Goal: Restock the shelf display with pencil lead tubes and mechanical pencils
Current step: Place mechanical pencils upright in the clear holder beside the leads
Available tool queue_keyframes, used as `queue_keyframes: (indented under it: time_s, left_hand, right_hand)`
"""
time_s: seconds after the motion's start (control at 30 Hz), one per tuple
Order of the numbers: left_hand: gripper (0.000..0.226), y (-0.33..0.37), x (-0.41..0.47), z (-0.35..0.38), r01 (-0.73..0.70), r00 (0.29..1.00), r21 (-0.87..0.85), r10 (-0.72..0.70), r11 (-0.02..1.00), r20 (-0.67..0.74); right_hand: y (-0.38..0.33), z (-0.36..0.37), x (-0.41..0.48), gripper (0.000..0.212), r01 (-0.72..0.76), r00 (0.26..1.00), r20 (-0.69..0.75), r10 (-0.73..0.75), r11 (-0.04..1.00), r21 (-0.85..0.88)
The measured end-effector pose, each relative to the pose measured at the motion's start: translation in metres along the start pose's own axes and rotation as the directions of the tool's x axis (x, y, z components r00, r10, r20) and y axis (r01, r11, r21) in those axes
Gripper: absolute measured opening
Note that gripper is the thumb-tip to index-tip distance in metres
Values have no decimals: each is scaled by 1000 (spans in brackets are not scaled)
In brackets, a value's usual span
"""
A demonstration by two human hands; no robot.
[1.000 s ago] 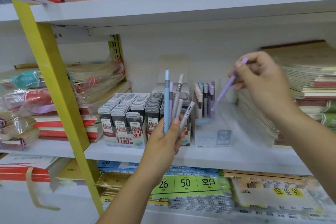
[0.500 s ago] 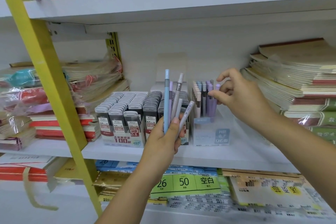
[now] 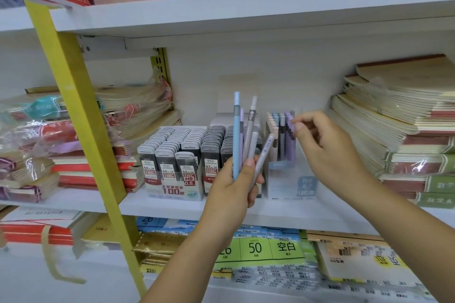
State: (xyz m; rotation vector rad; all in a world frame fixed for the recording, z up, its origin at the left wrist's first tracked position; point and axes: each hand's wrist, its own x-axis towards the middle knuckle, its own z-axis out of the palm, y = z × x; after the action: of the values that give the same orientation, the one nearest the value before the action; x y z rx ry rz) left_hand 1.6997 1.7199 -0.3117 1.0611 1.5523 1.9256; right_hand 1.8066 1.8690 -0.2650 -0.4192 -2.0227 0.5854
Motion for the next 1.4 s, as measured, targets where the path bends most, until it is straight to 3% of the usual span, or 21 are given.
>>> queue_keyframes:
  time_s: [0.07,0.13,0.2,0.43,0.53,0.77,0.87,0.97,1.07,1.13,1.3,1.4]
  left_hand:
    - [20,0,1,3,-16,1000,-2,16,1000,9]
    - [20,1,1,6,-28,999,-7,28,1000,16]
    - [22,1,1,8,-38,999,-17,38,999,25]
    - [20,-3,3,2,21,1000,3,-21,1000,0]
    - [19,-4,4,3,27,999,-7,-27,1000,-18]
    - [17,-10,6,6,24,998,-3,-24,1000,-61]
    - [17,-9,6,3,6,994,-35,-10,999,-107]
    - [18,-7,9,-6,-30,987,52,38,998,-153]
    - [26,-1,10,-11,-70,986,123,87,990,-141]
    - [34,4,9,-12,-99,984,167,122,981,-130]
    - [17,9,11,-4,-154,980,252,179,955,-81]
    - [17,7,11,0,-131,986,191,149,973,-79]
  right_hand:
    - [-16,1,-13,13,-138,985,142,101,948,286]
    - [-25,7,-21,22,-232,958,254,130,872,432]
    - [-28,11,-23,28,-241,957,256,133,855,459]
    - [-24,-17,3,17,-248,965,82,250,764,595]
    - [-22,-18,8,17,-267,964,147,224,770,579]
    - [-18,-19,2,20,-360,933,248,261,668,651]
    - [-14,-27,-1,14,-389,921,270,282,730,563]
    - [-11,-38,-3,8,-350,896,376,237,897,269]
    - [-13,-42,-6,8,-225,889,418,187,973,45]
    - [-16,-41,-9,10,-131,901,417,116,991,8]
    - [-31,-27,-19,23,278,884,435,-171,940,-197]
    - [-27,-26,-17,20,353,875,430,-222,901,-253]
